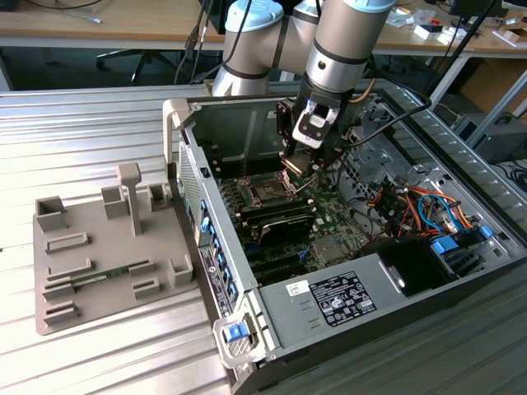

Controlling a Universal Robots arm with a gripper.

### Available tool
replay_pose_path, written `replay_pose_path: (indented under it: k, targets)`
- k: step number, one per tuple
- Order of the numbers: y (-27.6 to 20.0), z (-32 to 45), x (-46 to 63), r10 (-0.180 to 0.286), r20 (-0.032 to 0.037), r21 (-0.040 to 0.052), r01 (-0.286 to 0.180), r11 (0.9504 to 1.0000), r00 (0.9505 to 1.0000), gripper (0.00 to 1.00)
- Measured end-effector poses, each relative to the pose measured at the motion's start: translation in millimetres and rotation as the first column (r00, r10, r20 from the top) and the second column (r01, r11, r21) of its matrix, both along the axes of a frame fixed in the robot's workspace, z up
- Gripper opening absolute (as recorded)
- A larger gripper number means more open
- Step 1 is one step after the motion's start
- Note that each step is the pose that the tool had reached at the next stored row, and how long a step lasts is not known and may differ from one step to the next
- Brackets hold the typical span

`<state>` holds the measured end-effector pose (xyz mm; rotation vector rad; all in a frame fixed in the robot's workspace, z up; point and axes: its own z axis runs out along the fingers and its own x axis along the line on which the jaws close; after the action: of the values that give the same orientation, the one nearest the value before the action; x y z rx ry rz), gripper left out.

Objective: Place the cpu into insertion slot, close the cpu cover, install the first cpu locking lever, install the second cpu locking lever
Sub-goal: 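Place the cpu into insertion slot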

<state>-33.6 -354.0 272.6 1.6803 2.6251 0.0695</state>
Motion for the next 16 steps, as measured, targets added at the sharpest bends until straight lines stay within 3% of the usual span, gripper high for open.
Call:
replay_pose_path:
  k: [16]
  targets:
    - [0.0, -0.1, 0.0, -0.009, 0.0000, 0.0000, 0.009, 1.0000, 1.0000, 0.55]
